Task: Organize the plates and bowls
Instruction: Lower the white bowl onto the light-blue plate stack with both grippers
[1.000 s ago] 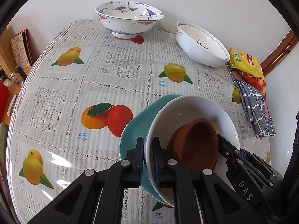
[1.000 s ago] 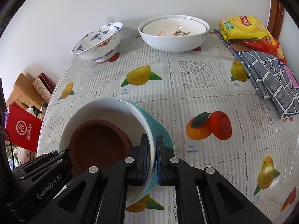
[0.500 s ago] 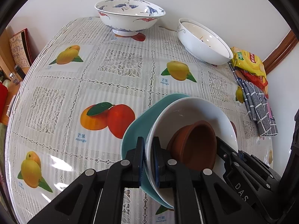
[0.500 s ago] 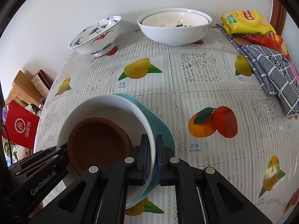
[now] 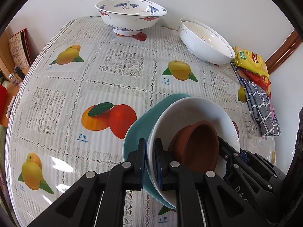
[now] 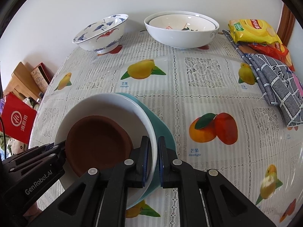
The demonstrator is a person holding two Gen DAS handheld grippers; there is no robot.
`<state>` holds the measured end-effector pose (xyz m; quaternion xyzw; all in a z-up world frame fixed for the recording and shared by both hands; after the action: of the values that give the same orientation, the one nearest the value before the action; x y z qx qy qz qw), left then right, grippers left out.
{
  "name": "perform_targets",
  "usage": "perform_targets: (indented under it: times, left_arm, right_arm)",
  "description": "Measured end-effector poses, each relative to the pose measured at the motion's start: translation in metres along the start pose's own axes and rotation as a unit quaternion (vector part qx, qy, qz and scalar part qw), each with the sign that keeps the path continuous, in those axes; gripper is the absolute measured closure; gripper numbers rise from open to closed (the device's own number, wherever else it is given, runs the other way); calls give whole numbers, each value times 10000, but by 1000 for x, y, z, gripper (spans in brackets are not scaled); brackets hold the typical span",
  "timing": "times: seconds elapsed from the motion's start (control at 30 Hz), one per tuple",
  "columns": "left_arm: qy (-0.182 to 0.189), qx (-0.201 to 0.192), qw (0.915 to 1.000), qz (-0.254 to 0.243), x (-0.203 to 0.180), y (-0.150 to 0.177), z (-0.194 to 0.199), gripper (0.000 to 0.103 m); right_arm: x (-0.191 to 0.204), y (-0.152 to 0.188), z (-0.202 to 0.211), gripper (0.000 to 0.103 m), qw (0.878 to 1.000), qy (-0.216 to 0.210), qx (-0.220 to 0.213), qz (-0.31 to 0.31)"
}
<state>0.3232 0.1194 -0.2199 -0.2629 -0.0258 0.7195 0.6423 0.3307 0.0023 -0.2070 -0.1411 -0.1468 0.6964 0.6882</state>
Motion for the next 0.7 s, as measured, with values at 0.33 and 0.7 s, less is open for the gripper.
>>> perform_targets:
  times: [0.33,0.7]
  left_arm:
    - [-6,-28,10000,21,1,2,8,85]
    - [79,-176,9998,21,-7,13,31,84]
  right_arm:
    - [-1,1,8,93,9999,1,-16,104]
    - [-2,8,28,90,9998,-50,-111,171]
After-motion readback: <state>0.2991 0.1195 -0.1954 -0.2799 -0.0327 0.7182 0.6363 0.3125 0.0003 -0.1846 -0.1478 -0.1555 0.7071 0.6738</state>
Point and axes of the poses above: each gripper's, at about its wrist camera, not at the fingertips, and z roughly against the way its jaws point, x to its left, y to its underside, the point moved 7 cm from there along -z, roughly the way its jaws point, and after that the axes turned 7 degrees about y, right-handed, at the moved point
